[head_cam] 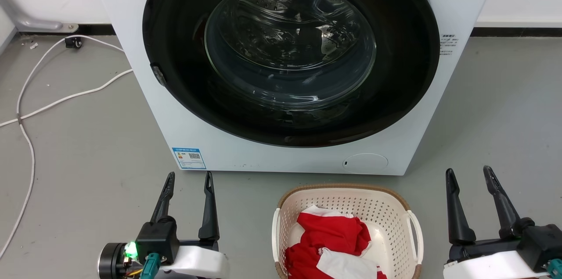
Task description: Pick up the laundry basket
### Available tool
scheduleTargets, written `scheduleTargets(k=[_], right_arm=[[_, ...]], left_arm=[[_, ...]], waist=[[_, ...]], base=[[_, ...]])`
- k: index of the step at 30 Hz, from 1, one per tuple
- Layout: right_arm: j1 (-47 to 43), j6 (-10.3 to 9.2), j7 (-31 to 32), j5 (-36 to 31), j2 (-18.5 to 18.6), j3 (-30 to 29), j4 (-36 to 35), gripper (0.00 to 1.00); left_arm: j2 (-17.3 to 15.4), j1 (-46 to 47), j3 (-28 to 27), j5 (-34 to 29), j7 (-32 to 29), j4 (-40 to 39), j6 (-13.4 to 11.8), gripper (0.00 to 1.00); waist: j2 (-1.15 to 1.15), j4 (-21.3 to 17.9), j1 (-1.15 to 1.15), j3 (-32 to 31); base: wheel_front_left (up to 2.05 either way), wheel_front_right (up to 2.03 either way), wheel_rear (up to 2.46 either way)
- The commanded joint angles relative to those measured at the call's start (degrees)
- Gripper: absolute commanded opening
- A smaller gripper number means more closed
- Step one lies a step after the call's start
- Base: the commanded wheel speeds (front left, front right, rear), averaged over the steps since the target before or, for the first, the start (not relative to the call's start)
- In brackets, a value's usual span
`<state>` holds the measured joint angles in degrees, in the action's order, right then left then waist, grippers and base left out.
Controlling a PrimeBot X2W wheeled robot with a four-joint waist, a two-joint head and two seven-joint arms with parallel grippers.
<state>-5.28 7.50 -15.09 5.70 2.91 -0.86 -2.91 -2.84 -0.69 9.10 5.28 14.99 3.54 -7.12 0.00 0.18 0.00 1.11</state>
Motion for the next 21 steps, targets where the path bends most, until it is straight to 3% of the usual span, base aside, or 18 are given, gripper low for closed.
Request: scheduleTargets(k=[1, 21], right_arm=[[-0.75, -0.02, -0.12, 0.73, -0.05, 0.04, 0.36, 1.0], [0.79, -0.02, -0.12, -0.11, -0.05, -0.96, 0.86, 1.0]], left_arm=[[-0.07, -0.56, -0.05, -0.19, 0.3, -0.01, -0.13, 1.0], [-0.07, 0.7, -0.03, 0.48, 0.24, 0.5, -0.18, 1.0]], waist=[[0.0, -0.03, 0.0, 0.01], [0.0, -0.52, 0.0, 1.27]], base=[[0.0, 0.0, 0.0], [0.0, 0.0, 0.0]])
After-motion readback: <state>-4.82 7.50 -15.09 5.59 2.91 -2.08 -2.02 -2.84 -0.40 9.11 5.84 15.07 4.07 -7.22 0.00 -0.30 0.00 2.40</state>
